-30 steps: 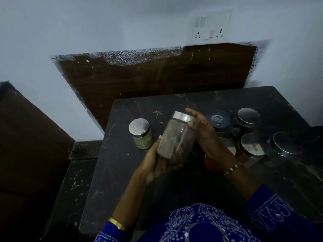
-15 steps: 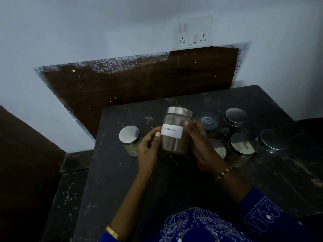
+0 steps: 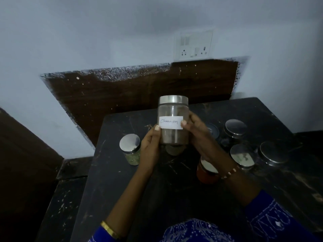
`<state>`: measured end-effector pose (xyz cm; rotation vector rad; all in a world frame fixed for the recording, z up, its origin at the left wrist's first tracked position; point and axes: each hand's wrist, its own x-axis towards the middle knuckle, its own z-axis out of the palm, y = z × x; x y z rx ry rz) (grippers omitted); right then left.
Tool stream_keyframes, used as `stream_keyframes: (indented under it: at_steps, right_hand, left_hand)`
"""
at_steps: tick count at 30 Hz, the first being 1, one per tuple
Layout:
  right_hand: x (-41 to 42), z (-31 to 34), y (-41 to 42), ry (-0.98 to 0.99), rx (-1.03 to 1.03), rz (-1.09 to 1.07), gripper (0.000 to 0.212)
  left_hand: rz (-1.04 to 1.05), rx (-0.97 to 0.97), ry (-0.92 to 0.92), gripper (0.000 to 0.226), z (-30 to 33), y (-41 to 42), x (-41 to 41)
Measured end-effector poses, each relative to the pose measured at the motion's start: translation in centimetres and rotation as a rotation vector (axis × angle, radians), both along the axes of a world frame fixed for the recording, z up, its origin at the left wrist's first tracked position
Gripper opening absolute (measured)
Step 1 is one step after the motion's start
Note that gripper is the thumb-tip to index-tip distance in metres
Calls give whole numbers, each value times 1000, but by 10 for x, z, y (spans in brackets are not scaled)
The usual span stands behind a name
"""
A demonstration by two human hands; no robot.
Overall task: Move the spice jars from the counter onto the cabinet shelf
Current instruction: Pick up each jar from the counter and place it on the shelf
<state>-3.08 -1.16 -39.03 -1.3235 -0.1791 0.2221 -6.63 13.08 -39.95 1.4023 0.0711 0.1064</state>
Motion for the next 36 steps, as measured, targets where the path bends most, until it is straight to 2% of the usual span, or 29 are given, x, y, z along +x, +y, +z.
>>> stream_keyframes:
  at_steps: [3,8,14,20,24,30,33,36]
  right_hand:
    - [19,42,5,-125,-9,19,60]
    - [51,123,21,-330,22,-24,47]
    - [76,221,45,-631,-84,-147,46]
    - [88,317,59,-857,-61,-177,30]
    - [107,368,65,-853,19,-218,34]
    - [146,418,73,-955,-112,-354,43]
    - [163,431,74,-946,-156,-362,44]
    - [178,436,75,-930,-191,-377,44]
  left_hand:
    - [32,12,-126,56,41,4,16]
    - [100,77,-381,32,113,13,45]
    - [207,214,-661,36,209,29,79]
    - [307,322,-866,39,307,44,102]
    - [255,342,-865,44,365,53,122]
    - [324,449,-838,43,419,56,164]
    - [335,498,-766,50,437,58,184]
    - [294,550,-732,47,447,61,200]
